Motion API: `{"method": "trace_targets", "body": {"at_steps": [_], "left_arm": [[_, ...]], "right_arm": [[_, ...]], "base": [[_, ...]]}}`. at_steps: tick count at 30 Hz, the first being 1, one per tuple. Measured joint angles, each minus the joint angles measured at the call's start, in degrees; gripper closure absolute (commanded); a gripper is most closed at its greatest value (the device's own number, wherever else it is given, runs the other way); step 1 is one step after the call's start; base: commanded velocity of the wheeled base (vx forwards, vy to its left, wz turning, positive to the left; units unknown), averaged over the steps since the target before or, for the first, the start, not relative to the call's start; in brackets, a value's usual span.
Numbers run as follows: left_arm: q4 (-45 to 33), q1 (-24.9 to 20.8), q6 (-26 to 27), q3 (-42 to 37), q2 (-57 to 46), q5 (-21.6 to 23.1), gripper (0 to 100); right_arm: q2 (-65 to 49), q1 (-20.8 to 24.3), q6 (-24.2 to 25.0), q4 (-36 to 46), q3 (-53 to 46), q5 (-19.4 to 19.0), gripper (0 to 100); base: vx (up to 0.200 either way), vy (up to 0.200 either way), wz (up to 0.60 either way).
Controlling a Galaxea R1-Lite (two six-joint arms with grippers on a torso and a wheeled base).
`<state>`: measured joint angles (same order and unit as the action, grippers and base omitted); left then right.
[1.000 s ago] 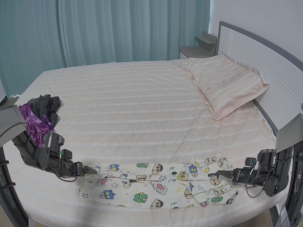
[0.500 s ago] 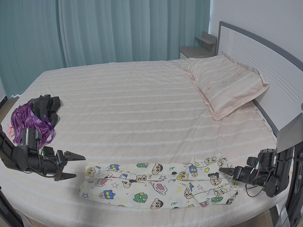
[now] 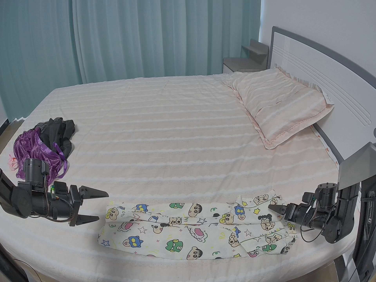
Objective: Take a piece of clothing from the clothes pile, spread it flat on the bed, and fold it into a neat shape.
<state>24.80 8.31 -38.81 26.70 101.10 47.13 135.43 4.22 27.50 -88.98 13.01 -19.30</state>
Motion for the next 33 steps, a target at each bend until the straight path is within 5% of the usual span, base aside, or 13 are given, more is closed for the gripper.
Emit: {"method": "trace_targets", "body": {"at_steps": [6, 7, 31, 32, 33], "left_arm": [[0.0, -0.4, 0.0, -0.1, -0.1, 0.0, 0], [0.0, -0.4, 0.0, -0.1, -0.2, 0.0, 0], [0.1, -0.5, 0.1, 0.1, 0.7, -0.1, 0], [0.1, -0.5, 0.1, 0.1, 0.7, -0.1, 0], [0.1, -0.5, 0.1, 0.1, 0.7, -0.1, 0]], "right_arm": [[0.3, 1.0, -0.1, 0.0, -0.1, -0.4, 0], [0.5, 1.3, -0.1, 0.0, -0.3, -0.5, 100], [0.7, -3.0, -2.0, 0.0, -4.0, -2.9, 100], [0.6, -3.1, -2.2, 0.0, -4.1, -3.4, 0], [0.5, -3.3, -2.4, 0.0, -4.3, -3.9, 0]], "base": [[0.0, 0.0, 0.0], [0.0, 0.0, 0.0], [0.0, 0.0, 0.0], [0.0, 0.0, 0.0], [0.0, 0.0, 0.0]]}}
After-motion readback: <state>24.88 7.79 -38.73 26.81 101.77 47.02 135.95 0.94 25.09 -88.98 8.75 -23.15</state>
